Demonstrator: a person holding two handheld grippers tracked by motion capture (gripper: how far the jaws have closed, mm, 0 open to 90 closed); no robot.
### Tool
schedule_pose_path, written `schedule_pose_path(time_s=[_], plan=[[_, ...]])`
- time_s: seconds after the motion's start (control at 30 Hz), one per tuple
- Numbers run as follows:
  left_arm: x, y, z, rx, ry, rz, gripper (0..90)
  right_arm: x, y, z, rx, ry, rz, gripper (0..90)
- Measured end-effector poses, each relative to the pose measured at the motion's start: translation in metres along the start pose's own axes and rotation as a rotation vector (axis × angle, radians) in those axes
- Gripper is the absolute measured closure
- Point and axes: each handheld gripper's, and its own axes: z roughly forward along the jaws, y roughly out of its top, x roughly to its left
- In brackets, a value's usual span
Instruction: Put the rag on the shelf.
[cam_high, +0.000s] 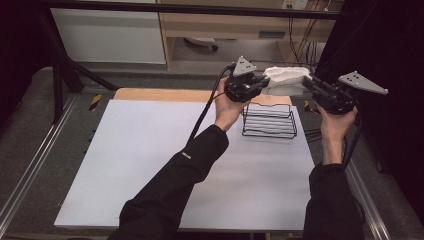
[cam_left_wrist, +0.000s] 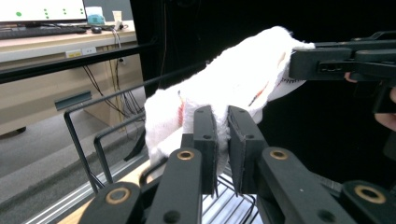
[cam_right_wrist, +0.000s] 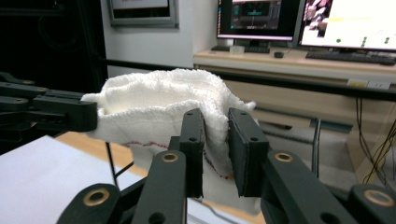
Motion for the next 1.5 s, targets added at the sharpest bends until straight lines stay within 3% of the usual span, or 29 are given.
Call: schedule_pose_path(time_s=[0.3, 0.43, 0.6, 0.8, 0.9, 1.03, 1.27, 1.5], plan=[[-0.002, -0.007, 0.000, 0.018, -0.005, 0.004, 82.3, 0.007, -0.005, -0.010, 0.046, -0.004, -0.017, 72.0], [-0.003, -0.009, -0.001, 0.023, -0.012, -0.007, 81.5, 0.009, -0.007, -0.009, 0.076, -0.017, -0.030, 79.7], [-0.001, -0.008, -0.007, 0.040, -0.022, -0.035, 78.1, 0.010, -0.011, -0.008, 0.096, -0.021, -0.032, 81.6], [0.004, 0.008, -0.022, 0.005, -0.019, -0.077, 74.7, 0.010, -0.016, -0.007, 0.097, -0.023, -0.028, 81.7], [0.007, 0.021, -0.023, -0.005, 0.016, -0.080, 78.6, 0.010, -0.019, -0.007, 0.100, -0.021, -0.029, 81.5], [0.003, 0.031, -0.015, 0.015, 0.015, -0.084, 84.6, 0.009, -0.022, -0.007, 0.093, -0.019, -0.028, 81.4], [-0.005, 0.007, 0.007, 0.125, -0.034, -0.088, 86.4, 0.008, -0.024, -0.007, 0.090, -0.016, -0.021, 79.9], [0.000, -0.004, 0.012, 0.138, -0.033, -0.096, 86.9, 0.007, -0.023, -0.009, 0.089, -0.009, -0.024, 74.4]])
